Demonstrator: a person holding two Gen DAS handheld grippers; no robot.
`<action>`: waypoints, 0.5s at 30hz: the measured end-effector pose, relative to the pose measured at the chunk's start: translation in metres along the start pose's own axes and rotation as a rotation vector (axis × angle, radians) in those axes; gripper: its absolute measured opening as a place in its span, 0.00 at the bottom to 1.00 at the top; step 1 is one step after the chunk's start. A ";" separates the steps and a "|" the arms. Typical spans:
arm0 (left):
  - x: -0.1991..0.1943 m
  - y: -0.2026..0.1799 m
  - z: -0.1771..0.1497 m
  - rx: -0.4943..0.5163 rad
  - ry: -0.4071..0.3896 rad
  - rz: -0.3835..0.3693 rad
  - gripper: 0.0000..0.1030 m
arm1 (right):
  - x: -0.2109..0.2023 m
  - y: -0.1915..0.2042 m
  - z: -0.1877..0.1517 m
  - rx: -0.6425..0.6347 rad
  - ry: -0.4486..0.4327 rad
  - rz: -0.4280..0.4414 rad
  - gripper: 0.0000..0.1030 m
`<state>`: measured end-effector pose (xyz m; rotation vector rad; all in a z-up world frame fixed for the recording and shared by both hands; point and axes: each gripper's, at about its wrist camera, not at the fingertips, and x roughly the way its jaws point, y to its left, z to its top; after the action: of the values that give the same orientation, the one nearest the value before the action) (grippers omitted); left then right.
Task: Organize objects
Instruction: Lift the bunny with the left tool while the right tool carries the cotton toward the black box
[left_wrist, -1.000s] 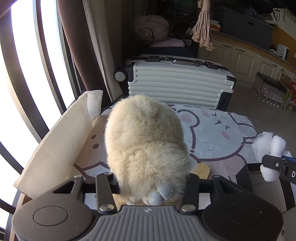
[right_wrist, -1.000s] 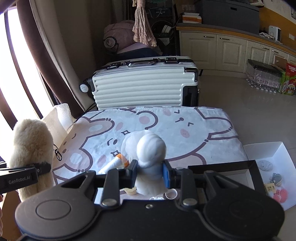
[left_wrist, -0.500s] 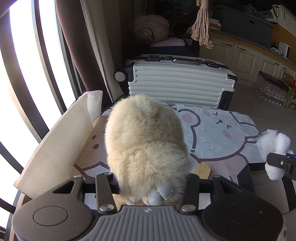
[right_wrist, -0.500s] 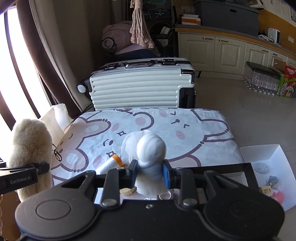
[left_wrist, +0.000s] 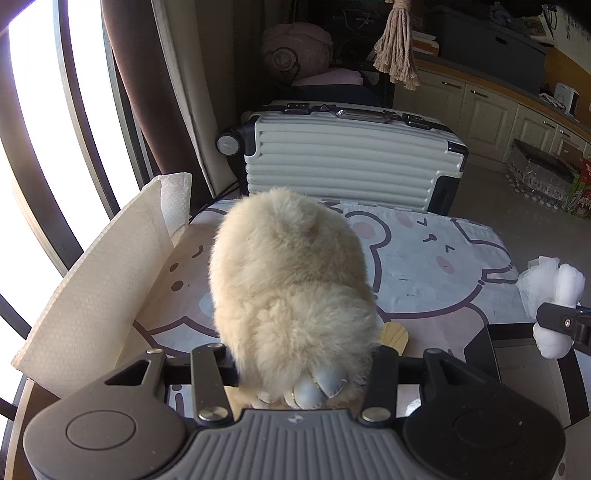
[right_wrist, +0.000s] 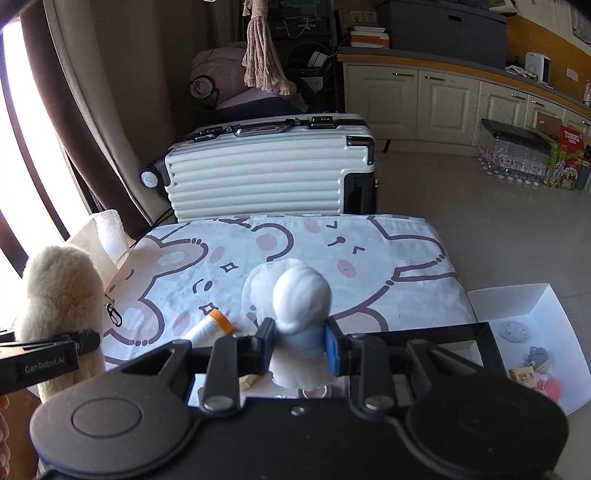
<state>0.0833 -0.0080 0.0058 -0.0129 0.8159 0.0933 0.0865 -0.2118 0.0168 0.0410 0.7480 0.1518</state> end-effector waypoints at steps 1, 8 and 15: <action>0.001 -0.002 0.000 0.001 0.002 -0.003 0.47 | 0.000 -0.002 0.000 0.000 -0.001 -0.004 0.28; 0.005 -0.024 0.001 0.014 0.010 -0.036 0.47 | -0.002 -0.024 -0.002 0.023 -0.003 -0.043 0.28; 0.006 -0.052 0.002 0.041 0.011 -0.071 0.47 | -0.007 -0.054 -0.006 0.055 -0.002 -0.092 0.28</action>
<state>0.0933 -0.0596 0.0012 -0.0036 0.8270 0.0100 0.0841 -0.2664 0.0121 0.0584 0.7501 0.0435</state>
